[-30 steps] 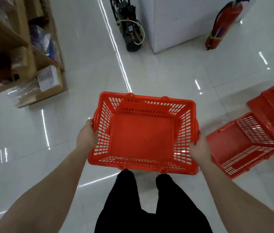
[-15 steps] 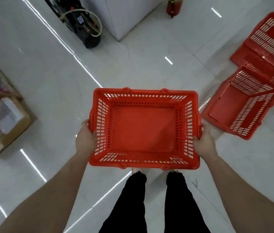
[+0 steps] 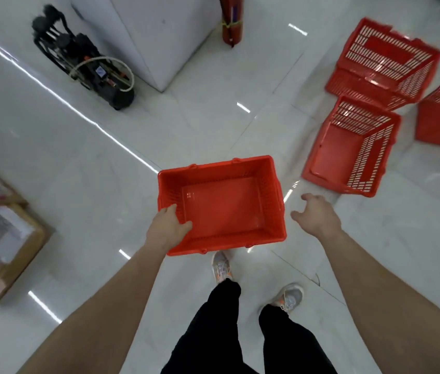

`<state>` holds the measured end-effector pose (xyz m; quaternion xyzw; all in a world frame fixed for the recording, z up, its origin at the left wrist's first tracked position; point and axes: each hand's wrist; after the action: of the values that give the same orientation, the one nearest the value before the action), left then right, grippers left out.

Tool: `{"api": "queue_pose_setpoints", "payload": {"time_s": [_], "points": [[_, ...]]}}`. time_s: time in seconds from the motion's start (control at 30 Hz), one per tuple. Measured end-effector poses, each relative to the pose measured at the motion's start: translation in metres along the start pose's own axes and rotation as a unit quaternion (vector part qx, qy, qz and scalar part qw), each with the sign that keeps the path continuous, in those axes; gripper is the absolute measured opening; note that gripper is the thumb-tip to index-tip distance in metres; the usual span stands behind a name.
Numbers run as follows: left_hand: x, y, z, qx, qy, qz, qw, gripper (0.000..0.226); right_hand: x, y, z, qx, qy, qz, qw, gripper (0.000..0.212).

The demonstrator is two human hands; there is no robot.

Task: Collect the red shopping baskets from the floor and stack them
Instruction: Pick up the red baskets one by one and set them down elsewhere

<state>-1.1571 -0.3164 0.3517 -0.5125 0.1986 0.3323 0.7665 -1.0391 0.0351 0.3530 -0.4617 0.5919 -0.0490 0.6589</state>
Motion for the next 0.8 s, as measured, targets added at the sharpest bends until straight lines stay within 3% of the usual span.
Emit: {"api": "queue_pose_setpoints", "payload": {"time_s": [0.13,0.3,0.57,0.8], "points": [[-0.017,-0.031,0.095,0.094,0.115,0.023,0.989,0.074,-0.071,-0.044,0.036,0.004,-0.043,0.044,0.998,0.068],[-0.010,-0.077,0.227,0.189,0.198,0.036,0.961,0.075,-0.150,-0.101,0.146,0.052,-0.010,0.101,0.994,0.062],[0.073,-0.155,0.410,0.295,0.298,0.015,0.908,0.077,-0.225,-0.174,0.357,0.173,0.075,0.143,0.972,0.066],[0.138,-0.198,0.552,0.403,0.320,0.022,0.857,0.071,-0.270,-0.198,0.473,0.229,0.124,0.171,0.950,0.067]]}}
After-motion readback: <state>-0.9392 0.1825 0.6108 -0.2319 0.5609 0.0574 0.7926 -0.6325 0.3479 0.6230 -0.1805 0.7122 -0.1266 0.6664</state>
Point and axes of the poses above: each hand's wrist, its own y-axis towards the middle knuckle, its own x-axis out of the palm, z = x × y, and after that the axes turned 8 degrees about x, right-handed
